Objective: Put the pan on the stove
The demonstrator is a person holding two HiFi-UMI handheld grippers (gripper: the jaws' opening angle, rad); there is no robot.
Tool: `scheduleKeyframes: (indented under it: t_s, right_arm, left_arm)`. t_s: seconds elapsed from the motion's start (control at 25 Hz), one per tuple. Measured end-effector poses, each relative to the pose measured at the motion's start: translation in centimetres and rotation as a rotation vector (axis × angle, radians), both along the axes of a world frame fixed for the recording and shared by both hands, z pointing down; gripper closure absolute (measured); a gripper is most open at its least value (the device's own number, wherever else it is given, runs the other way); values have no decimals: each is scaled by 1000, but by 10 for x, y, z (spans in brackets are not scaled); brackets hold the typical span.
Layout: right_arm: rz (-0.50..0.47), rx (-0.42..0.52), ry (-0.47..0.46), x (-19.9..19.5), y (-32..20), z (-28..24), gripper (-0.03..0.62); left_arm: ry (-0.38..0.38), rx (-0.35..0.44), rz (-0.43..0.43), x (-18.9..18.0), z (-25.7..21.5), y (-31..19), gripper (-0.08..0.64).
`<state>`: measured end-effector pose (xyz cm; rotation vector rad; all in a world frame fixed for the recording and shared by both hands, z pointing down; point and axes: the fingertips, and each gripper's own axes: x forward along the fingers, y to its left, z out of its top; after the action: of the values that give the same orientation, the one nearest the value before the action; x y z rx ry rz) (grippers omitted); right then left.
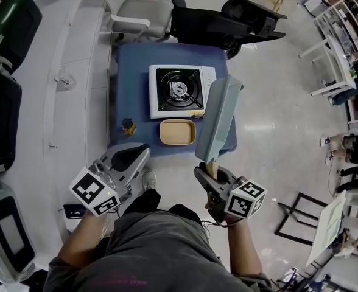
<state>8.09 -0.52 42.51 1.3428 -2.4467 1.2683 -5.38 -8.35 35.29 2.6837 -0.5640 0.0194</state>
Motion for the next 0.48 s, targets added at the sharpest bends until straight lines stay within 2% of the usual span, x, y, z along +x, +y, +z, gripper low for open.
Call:
scheduleKeyframes:
  t_s: [0.48]
  right_arm:
    - [-26, -3, 16, -4, -45, 2, 488]
  left_arm:
    - [-9, -7, -19, -8, 7, -34, 558]
